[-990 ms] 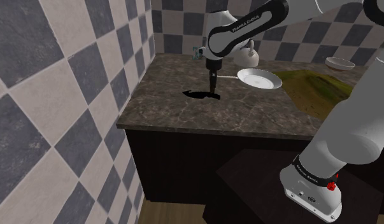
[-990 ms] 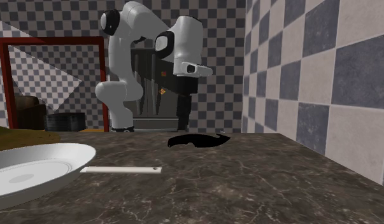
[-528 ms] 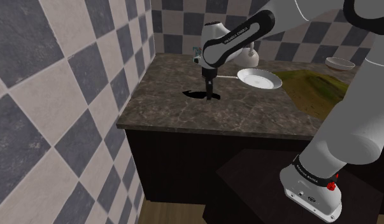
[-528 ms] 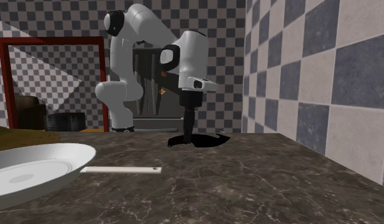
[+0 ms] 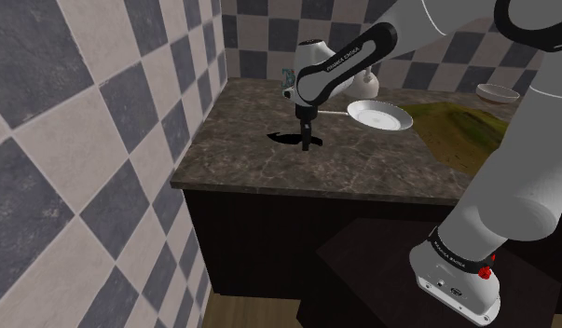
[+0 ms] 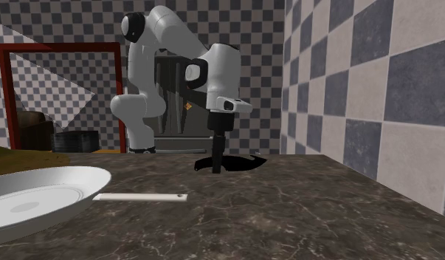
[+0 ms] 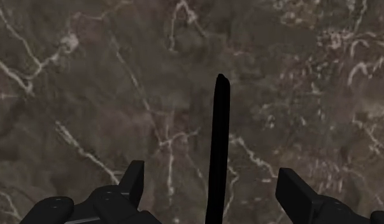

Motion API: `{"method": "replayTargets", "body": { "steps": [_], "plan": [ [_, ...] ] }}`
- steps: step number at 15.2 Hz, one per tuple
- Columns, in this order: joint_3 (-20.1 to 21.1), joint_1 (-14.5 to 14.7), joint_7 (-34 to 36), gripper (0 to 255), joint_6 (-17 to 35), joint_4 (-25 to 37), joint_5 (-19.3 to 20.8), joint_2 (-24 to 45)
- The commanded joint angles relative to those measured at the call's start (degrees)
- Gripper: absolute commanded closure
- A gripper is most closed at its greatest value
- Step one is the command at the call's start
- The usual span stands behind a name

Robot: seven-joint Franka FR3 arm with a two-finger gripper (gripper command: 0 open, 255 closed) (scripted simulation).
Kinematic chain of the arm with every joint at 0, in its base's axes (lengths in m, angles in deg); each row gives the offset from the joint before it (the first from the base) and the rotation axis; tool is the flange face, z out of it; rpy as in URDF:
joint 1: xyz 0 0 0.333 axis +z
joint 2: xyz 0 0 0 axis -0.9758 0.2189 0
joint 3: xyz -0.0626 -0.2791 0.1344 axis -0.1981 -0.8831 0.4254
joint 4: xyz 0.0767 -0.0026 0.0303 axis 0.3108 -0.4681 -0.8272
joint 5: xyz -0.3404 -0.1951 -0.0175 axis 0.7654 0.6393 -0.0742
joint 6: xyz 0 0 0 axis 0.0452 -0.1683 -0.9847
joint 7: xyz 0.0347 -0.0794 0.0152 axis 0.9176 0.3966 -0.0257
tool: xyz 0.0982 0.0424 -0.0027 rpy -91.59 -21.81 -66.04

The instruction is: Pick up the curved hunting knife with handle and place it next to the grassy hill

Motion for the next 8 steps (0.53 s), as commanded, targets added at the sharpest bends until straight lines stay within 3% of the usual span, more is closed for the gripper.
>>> {"method": "replayTargets", "body": {
  "steps": [1,2,3,8],
  "plan": [
    [0.0,0.0,0.0,0,0.0,0.0,0.0,0.0],
    [0.0,0.0,0.0,0,0.0,0.0,0.0,0.0],
    [0.0,0.0,0.0,255,0.0,0.0,0.0,0.0],
    [-0.1,-0.1,-0.1,255,0.0,-0.1,0.0,-0.1]
  ]
}}
